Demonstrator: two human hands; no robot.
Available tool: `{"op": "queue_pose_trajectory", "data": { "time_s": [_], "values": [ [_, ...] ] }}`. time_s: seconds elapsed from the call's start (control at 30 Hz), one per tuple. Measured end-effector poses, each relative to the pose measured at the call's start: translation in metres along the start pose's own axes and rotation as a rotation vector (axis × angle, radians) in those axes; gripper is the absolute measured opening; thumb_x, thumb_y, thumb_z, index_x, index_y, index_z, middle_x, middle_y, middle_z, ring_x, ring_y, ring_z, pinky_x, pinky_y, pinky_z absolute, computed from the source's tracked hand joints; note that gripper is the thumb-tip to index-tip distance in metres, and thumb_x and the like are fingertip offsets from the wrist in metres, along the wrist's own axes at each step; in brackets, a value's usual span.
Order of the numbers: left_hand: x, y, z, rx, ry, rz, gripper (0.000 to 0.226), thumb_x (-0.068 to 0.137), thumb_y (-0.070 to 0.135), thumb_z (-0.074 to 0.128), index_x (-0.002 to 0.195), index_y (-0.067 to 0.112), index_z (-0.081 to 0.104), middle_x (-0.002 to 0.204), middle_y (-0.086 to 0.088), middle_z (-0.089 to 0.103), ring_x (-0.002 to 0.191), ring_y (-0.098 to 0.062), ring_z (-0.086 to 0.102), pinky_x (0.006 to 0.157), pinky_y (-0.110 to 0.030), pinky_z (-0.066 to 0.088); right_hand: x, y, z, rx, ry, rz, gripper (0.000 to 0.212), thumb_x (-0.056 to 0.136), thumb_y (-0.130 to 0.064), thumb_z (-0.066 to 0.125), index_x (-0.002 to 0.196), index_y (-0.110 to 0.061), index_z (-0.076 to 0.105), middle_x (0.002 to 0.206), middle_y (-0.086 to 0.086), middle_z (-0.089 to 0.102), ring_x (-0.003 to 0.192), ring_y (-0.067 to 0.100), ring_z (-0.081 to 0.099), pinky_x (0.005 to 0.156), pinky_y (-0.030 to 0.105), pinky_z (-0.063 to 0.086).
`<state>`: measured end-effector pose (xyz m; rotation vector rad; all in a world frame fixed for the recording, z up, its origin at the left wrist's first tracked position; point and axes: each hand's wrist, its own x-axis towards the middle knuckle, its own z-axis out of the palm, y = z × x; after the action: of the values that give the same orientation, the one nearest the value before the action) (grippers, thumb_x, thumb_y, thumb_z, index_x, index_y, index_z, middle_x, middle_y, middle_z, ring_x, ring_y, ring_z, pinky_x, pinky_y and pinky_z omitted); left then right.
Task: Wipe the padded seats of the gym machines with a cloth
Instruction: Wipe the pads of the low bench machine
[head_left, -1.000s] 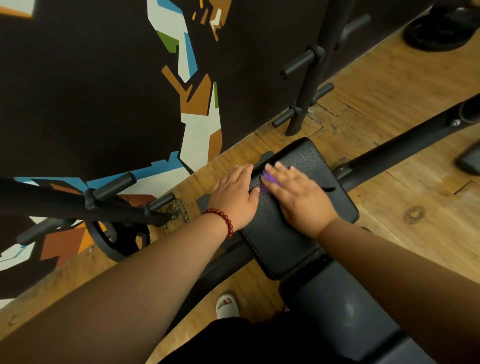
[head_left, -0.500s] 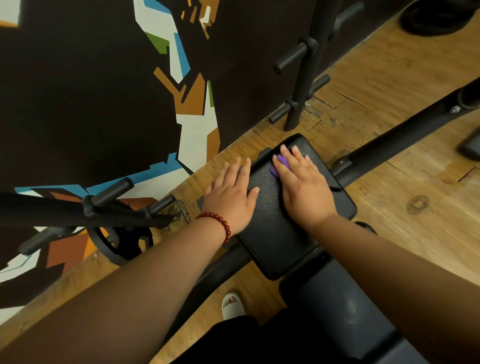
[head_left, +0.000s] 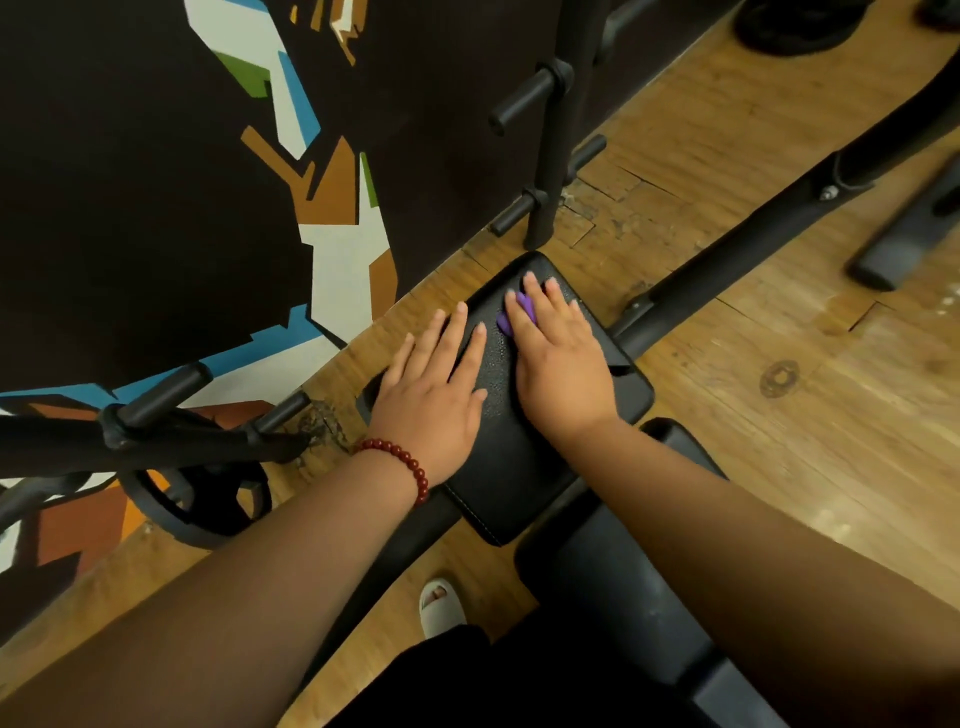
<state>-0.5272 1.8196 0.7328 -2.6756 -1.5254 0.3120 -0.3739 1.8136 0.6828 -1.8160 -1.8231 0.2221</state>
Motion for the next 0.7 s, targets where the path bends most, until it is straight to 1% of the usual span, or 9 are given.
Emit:
{"op": "queue_pose_trajectory", "data": {
  "time_s": [0.13,0.2,0.3,0.37,0.43,0.5,0.57,0.63,0.7],
  "values": [
    [0.000,0.008,0.004,0.054,-0.059,-0.031,0.067,0.101,0.046,0.018,0.152,0.016,-0.015,0.158,-0.009,-0.025,0.146,-0.026,-0.023,0.118,-0.043,-0.010,0.024,0.002,-0.005,-0.009,-0.035,0.019,0.052,0.102,-0.017,0.041,0.152,-0.012,0.026,0.161,0.011,0.014,0.149,0.027,0.007,0.118,0.034,0.000],
    [0.000,0.008,0.005,0.087,-0.063,-0.034,0.069,0.101,0.048,0.016,0.150,0.015,-0.019,0.157,-0.010,-0.028,0.145,-0.027,-0.023,0.117,-0.044,-0.009,0.015,0.003,-0.003,0.022,-0.008,0.040,0.053,0.102,-0.016,0.043,0.152,-0.012,0.026,0.160,0.012,0.015,0.149,0.028,0.010,0.118,0.035,0.002],
    [0.001,0.008,0.006,0.102,-0.072,-0.031,0.072,0.100,0.051,0.015,0.148,0.015,-0.024,0.156,-0.011,-0.031,0.145,-0.028,-0.024,0.117,-0.044,-0.009,-0.016,0.010,0.005,0.046,0.049,0.071,0.051,0.099,-0.013,0.049,0.148,-0.008,0.035,0.156,0.018,0.026,0.146,0.033,0.022,0.118,0.039,0.011],
    [0.001,0.008,0.007,0.103,-0.067,-0.025,0.073,0.099,0.053,0.015,0.144,0.015,-0.029,0.156,-0.011,-0.031,0.145,-0.029,-0.024,0.117,-0.045,-0.009,-0.037,0.015,0.009,0.017,0.049,0.041,0.051,0.097,-0.012,0.054,0.145,-0.007,0.039,0.154,0.019,0.031,0.143,0.035,0.026,0.116,0.041,0.016],
    [0.001,0.008,0.009,0.110,-0.050,-0.023,0.074,0.098,0.054,0.014,0.144,0.014,-0.028,0.156,-0.012,-0.030,0.145,-0.030,-0.023,0.117,-0.046,-0.007,-0.043,0.018,0.011,0.006,0.042,0.022,0.050,0.096,-0.012,0.056,0.144,-0.005,0.042,0.152,0.020,0.033,0.142,0.036,0.028,0.116,0.043,0.018],
    [0.000,0.009,0.010,0.112,-0.030,-0.025,0.075,0.098,0.054,0.015,0.148,0.014,-0.023,0.157,-0.012,-0.028,0.146,-0.031,-0.021,0.118,-0.047,-0.006,-0.027,0.015,0.008,0.008,0.043,0.031,0.048,0.098,-0.013,0.053,0.143,-0.003,0.042,0.152,0.020,0.033,0.143,0.037,0.026,0.116,0.042,0.016],
    [0.000,0.009,0.011,0.115,-0.023,-0.025,0.075,0.098,0.054,0.015,0.150,0.013,-0.020,0.157,-0.013,-0.027,0.146,-0.031,-0.020,0.118,-0.048,-0.005,-0.003,0.011,0.003,0.011,0.029,0.051,0.046,0.101,-0.015,0.046,0.145,-0.003,0.038,0.156,0.019,0.027,0.145,0.036,0.020,0.117,0.040,0.010],
    [0.000,0.010,0.012,0.118,-0.026,-0.030,0.075,0.098,0.055,0.015,0.148,0.013,-0.022,0.157,-0.013,-0.028,0.146,-0.031,-0.021,0.118,-0.048,-0.004,0.009,0.011,0.002,0.025,0.028,0.052,0.047,0.103,-0.017,0.042,0.148,-0.005,0.034,0.158,0.017,0.021,0.147,0.034,0.015,0.117,0.038,0.006],
    [0.001,0.009,0.012,0.131,-0.037,-0.025,0.075,0.098,0.055,0.015,0.144,0.014,-0.028,0.156,-0.013,-0.030,0.145,-0.032,-0.022,0.118,-0.048,-0.005,-0.002,0.016,0.003,0.024,0.040,0.065,0.049,0.102,-0.016,0.044,0.149,-0.008,0.033,0.158,0.015,0.023,0.147,0.032,0.018,0.118,0.038,0.009]
  ]
}}
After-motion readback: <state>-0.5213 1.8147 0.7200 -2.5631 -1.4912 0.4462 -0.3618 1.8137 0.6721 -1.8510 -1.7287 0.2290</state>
